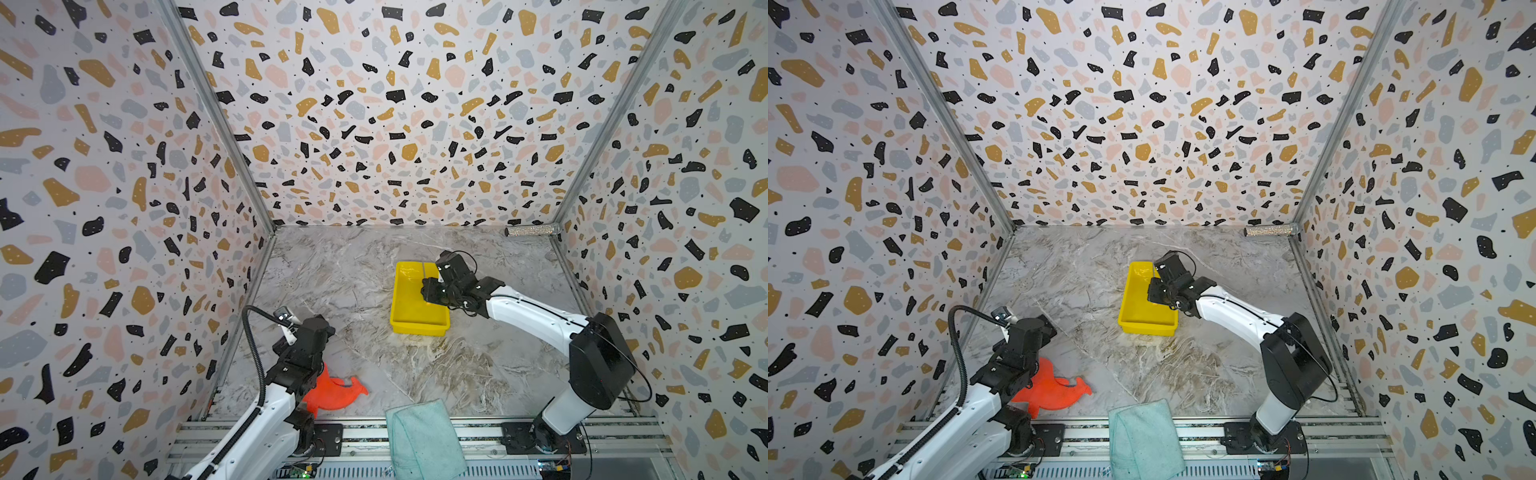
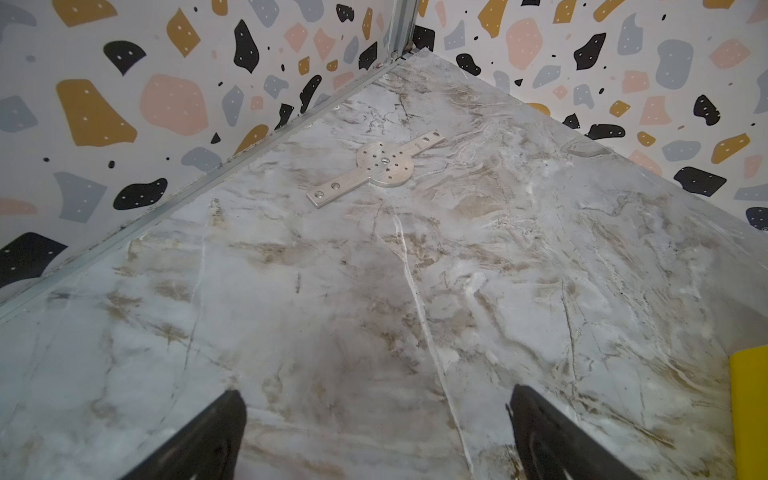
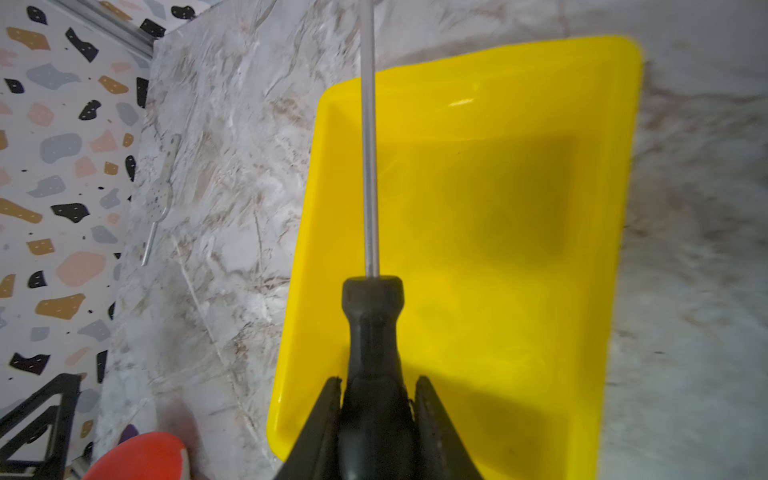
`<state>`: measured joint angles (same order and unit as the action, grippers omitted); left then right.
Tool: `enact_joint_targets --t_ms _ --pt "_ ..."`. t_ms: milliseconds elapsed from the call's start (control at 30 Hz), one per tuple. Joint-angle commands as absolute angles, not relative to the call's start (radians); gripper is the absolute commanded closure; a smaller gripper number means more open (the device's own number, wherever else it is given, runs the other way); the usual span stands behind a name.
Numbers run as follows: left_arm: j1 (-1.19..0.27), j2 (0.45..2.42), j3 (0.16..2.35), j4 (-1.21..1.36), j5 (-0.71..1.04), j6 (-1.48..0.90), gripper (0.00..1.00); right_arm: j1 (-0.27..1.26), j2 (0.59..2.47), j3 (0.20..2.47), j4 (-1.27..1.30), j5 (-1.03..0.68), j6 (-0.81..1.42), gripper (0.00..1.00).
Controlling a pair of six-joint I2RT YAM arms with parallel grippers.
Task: Put the screwdriver in the bin
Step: 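Lower the screwdriver into the yellow bin and open the right gripper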
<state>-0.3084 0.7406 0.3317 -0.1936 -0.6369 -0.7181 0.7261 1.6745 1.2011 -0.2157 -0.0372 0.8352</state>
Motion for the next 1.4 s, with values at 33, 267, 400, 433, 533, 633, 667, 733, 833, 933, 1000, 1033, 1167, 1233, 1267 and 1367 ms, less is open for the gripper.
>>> enact_joint_targets --t_ms 33,267,400,433,533,633,667,733,833,933,1000,1033,1167,1233,1267,1367 --pt "-0.302 0.731 0.317 -0.170 -0.634 -0.699 0.00 0.743 1.717 1.213 -0.139 -0.075 0.930 0.85" --pt "-0.303 0.730 0.316 -0.167 -0.632 -0.697 0.00 0.750 1.775 1.243 -0.169 -0.076 0.894 0.85" --pt "-0.302 0.730 0.317 -0.164 -0.631 -0.696 0.00 0.760 1.799 1.259 -0.204 -0.051 0.852 0.85" --pt "-0.303 0.732 0.317 -0.165 -0.631 -0.695 0.00 0.759 1.810 1.267 -0.207 -0.051 0.833 0.85" --pt "-0.303 0.731 0.317 -0.168 -0.635 -0.697 0.00 0.755 1.866 1.342 -0.278 -0.026 0.776 0.85" --pt "-0.301 0.730 0.316 -0.166 -0.637 -0.698 0.00 0.755 1.920 1.395 -0.323 -0.019 0.725 0.84" --pt "-0.303 0.730 0.317 -0.166 -0.637 -0.698 0.00 0.755 1.932 1.404 -0.328 -0.025 0.713 0.84" --pt "-0.303 0.729 0.317 -0.170 -0.639 -0.699 0.00 0.756 1.956 1.424 -0.347 -0.035 0.691 0.83" --pt "-0.303 0.725 0.319 -0.176 -0.644 -0.703 0.00 0.756 1.970 1.427 -0.348 -0.026 0.680 0.83" --pt "-0.303 0.721 0.317 -0.176 -0.650 -0.706 0.00 0.756 1.974 1.442 -0.364 -0.010 0.671 0.80" --pt "-0.302 0.722 0.317 -0.176 -0.652 -0.706 0.00 0.756 1.974 1.443 -0.367 -0.003 0.665 0.78" --pt "-0.303 0.722 0.317 -0.175 -0.652 -0.706 0.00 0.756 1.972 1.443 -0.367 0.000 0.662 0.78" --pt "-0.302 0.726 0.317 -0.174 -0.650 -0.704 0.00 0.756 1.966 1.440 -0.372 0.000 0.654 0.73" --pt "-0.302 0.726 0.319 -0.178 -0.653 -0.706 0.00 0.756 1.963 1.445 -0.371 0.003 0.648 0.64" --pt "-0.302 0.725 0.319 -0.178 -0.653 -0.708 0.00 0.756 1.962 1.452 -0.376 0.006 0.644 0.59" --pt "-0.303 0.725 0.317 -0.177 -0.656 -0.710 0.00 0.756 1.950 1.482 -0.423 0.023 0.629 0.51"
